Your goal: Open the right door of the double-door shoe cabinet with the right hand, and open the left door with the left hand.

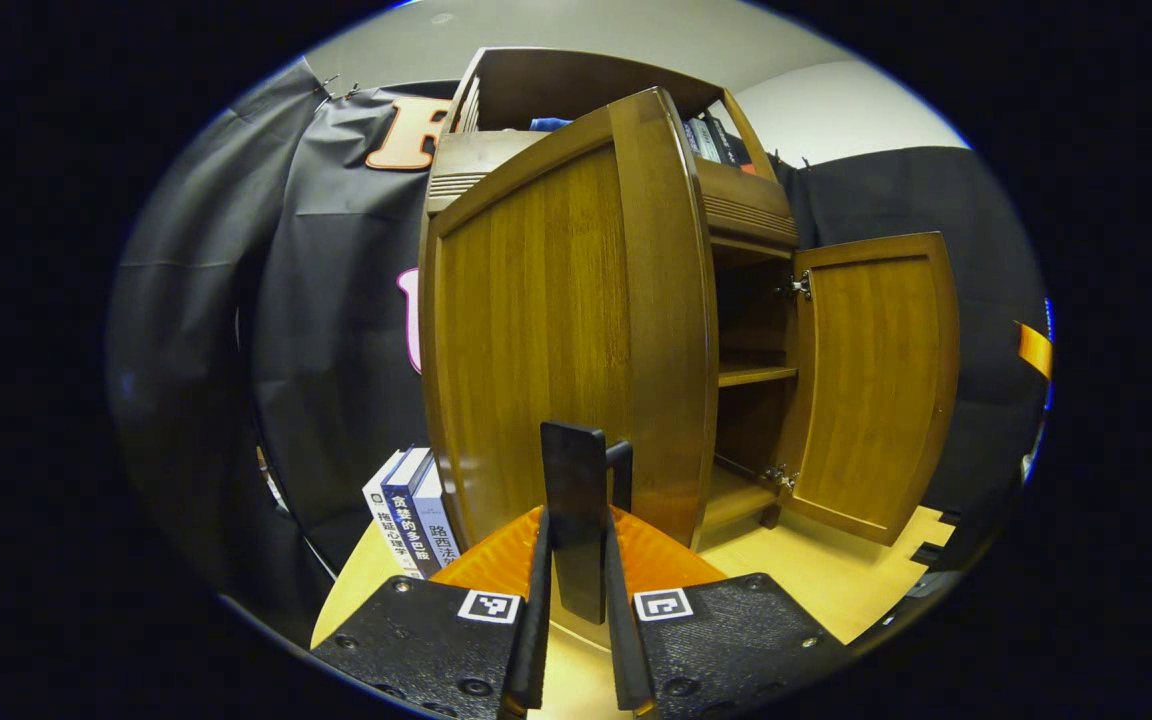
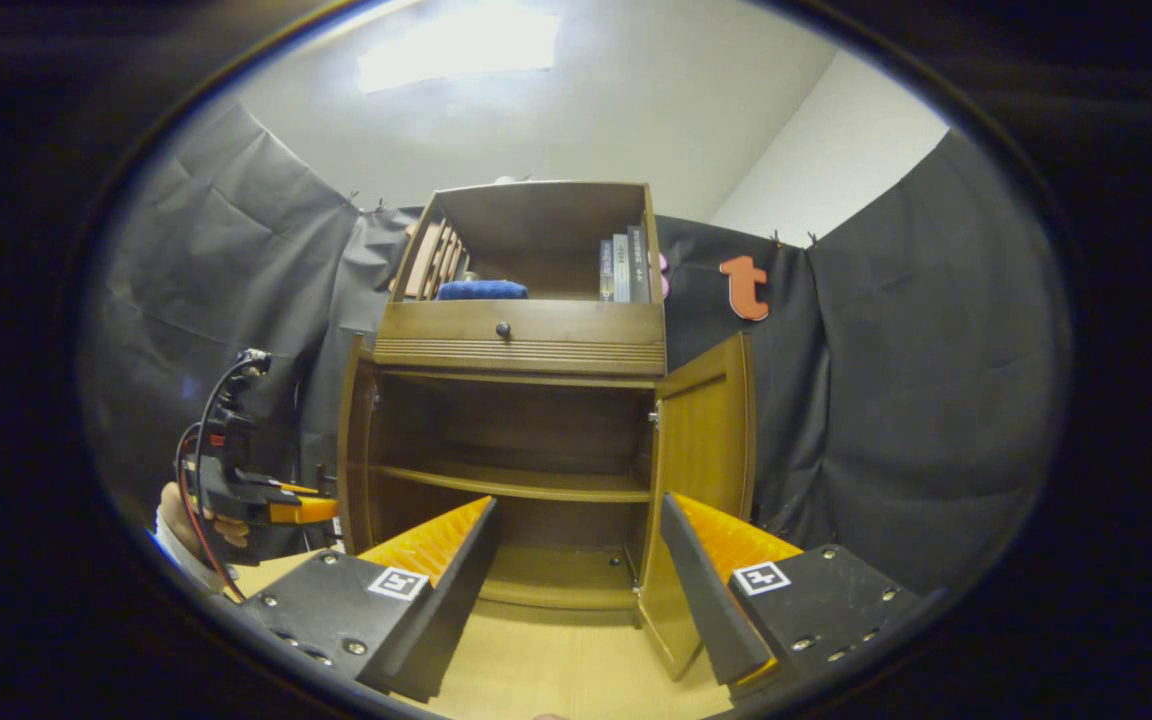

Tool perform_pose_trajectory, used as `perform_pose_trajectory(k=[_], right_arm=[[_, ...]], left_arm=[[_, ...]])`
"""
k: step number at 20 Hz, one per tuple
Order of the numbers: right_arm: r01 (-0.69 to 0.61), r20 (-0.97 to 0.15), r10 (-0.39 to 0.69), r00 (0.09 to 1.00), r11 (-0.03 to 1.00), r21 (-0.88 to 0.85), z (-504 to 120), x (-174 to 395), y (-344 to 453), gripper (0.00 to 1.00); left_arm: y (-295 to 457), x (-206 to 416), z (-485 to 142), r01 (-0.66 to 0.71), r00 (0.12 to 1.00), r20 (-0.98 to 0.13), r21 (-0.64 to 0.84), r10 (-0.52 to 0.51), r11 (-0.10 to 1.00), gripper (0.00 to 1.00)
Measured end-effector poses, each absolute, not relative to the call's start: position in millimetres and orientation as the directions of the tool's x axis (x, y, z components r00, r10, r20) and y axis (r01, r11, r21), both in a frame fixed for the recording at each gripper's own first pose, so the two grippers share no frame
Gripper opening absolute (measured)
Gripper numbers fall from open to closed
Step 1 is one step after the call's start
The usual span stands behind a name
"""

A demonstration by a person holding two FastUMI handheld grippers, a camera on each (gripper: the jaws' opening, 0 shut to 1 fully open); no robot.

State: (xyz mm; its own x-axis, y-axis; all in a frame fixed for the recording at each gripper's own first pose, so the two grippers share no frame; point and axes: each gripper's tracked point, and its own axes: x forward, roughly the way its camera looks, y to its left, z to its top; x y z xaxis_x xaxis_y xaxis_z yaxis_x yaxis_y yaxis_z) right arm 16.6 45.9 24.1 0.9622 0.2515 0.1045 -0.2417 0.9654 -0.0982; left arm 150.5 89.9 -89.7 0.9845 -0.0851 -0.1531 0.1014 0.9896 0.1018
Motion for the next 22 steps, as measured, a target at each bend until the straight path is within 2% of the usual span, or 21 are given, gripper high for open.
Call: perform_pose_trajectory(k=[3,4,5,9,10,12,13,14,15,16,17,18,19,21,22], right_arm=[[-0.238,0.117,0.248,0.962,0.967,-0.093,25,16,48,0.95],[-0.238,0.119,0.248,0.961,0.967,-0.091,25,17,49,0.92],[-0.238,0.119,0.247,0.962,0.967,-0.089,24,18,49,0.95],[-0.239,0.105,0.248,0.963,0.966,-0.095,20,23,54,0.95],[-0.242,0.103,0.252,0.962,0.965,-0.097,19,23,56,0.92],[-0.256,0.102,0.265,0.959,0.962,-0.097,19,23,63,0.95],[-0.260,0.104,0.270,0.957,0.960,-0.099,19,22,66,0.92],[-0.264,0.105,0.274,0.956,0.959,-0.103,19,22,69,0.93],[-0.257,0.114,0.268,0.957,0.961,-0.103,20,23,69,0.93],[-0.248,0.125,0.261,0.957,0.962,-0.109,22,23,69,0.94],[-0.242,0.133,0.256,0.957,0.964,-0.113,23,23,69,0.95],[-0.239,0.137,0.254,0.958,0.964,-0.113,24,23,70,0.95],[-0.240,0.137,0.253,0.958,0.965,-0.109,24,23,71,0.95],[-0.243,0.133,0.255,0.958,0.965,-0.103,23,23,73,0.92],[-0.241,0.131,0.254,0.958,0.965,-0.104,22,23,74,0.95]], left_arm=[[104,142,-86,0.068,0.988,-0.143,0.112,-0.051,0.991,0.27],[107,139,-85,0.058,0.990,-0.133,0.117,-0.043,0.991,0.27],[112,138,-83,0.046,0.992,-0.125,0.127,-0.030,0.991,0.27],[133,131,-82,-0.006,0.992,-0.121,0.129,0.022,0.992,0.27],[139,130,-82,-0.018,0.992,-0.119,0.127,0.033,0.992,0.27],[152,127,-80,-0.043,0.992,-0.116,0.121,0.057,0.992,0.27],[157,125,-78,-0.049,0.992,-0.112,0.114,0.061,0.992,0.23],[163,123,-77,-0.059,0.991,-0.111,0.114,0.072,0.992,0.24],[168,120,-75,-0.070,0.991,-0.107,0.115,0.082,0.991,0.14],[173,121,-73,-0.078,0.991,-0.102,0.111,0.089,0.991,0.27],[177,120,-72,-0.083,0.991,-0.100,0.107,0.094,0.991,0.12],[182,118,-73,-0.090,0.990,-0.100,0.104,0.100,0.990,0.12],[187,116,-72,-0.099,0.989,-0.100,0.106,0.110,0.989,0.19],[194,116,-70,-0.114,0.988,-0.094,0.107,0.124,0.988,0.19],[195,116,-71,-0.120,0.987,-0.092,0.107,0.130,0.987,0.19]])
